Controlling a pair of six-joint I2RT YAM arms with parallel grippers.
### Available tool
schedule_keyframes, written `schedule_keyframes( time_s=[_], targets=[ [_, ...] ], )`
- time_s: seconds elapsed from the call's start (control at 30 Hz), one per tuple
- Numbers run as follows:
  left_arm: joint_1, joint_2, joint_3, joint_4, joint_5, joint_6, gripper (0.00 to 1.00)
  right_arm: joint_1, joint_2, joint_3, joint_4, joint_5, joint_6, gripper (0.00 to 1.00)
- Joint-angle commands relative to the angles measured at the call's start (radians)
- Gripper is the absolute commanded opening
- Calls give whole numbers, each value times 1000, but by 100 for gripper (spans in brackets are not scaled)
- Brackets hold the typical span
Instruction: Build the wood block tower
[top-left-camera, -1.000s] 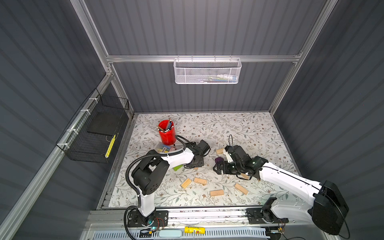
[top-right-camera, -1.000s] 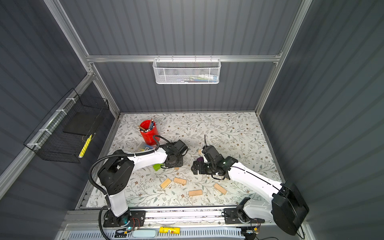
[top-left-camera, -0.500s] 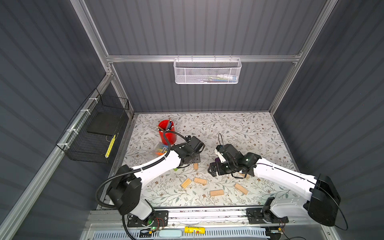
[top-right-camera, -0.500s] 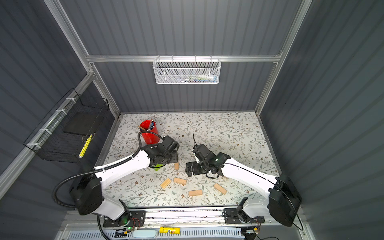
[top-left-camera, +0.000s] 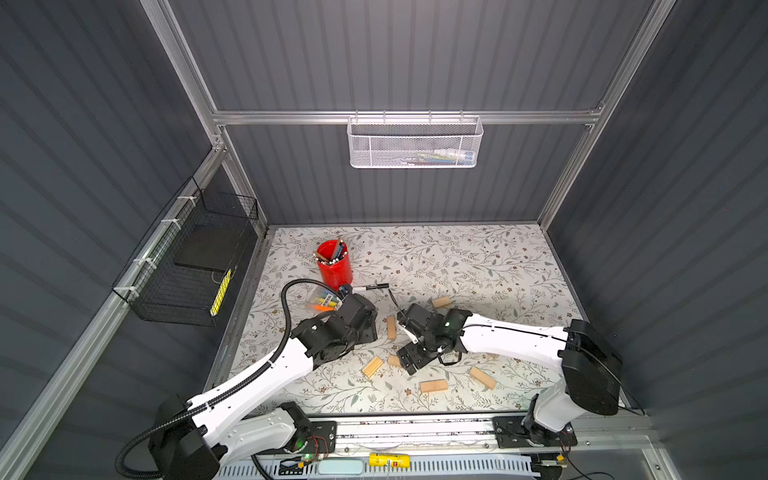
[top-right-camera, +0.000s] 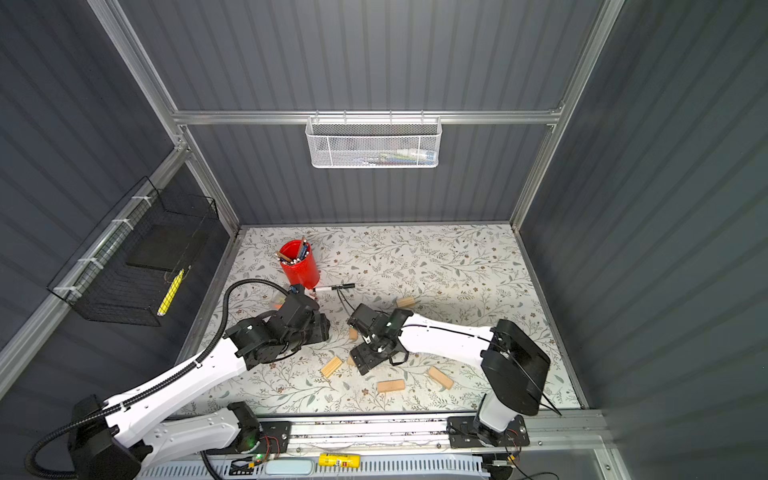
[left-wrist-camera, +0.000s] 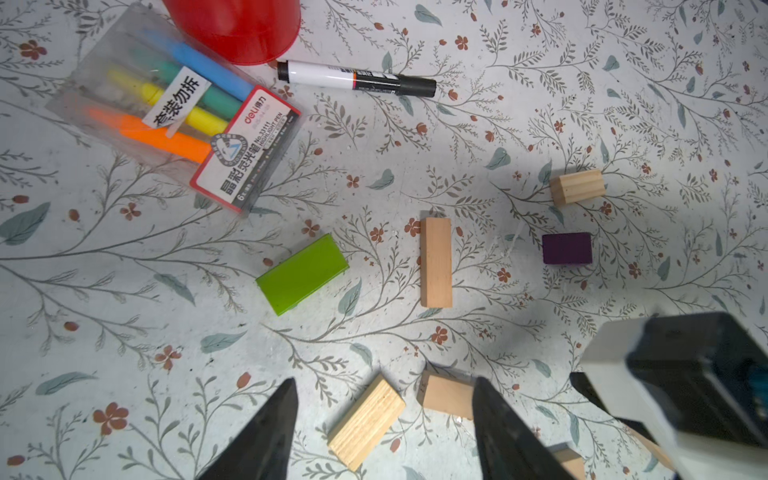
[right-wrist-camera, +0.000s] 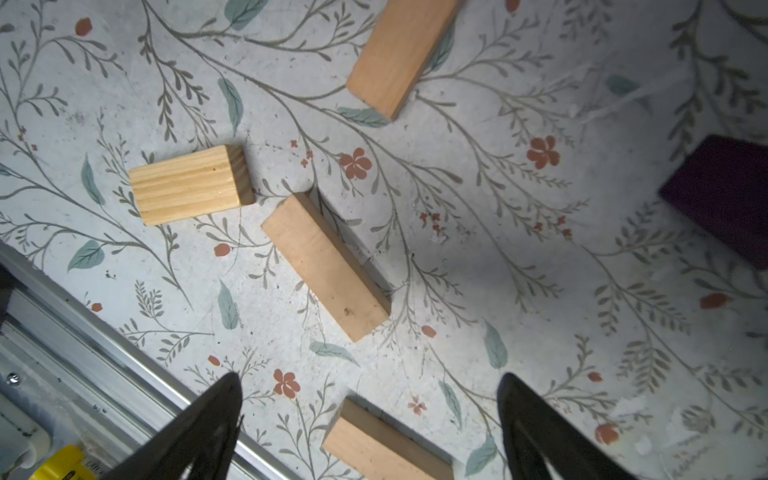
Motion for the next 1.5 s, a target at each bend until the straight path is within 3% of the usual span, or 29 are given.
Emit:
schedule_keyframes(
  time_s=[0.0,0.87,1.47],
  targets=[
    [-5,-47,-30,-57,-22,-39,70,16,51,47,-30,23,-31,92],
    [-4,-99,-43,-147,-98,-114,81,27,297,202,-61,39,-56,61],
    [-5,-85,-46,-134,-100,-118,83,-19,225,90,-20,11,73,28]
  ],
)
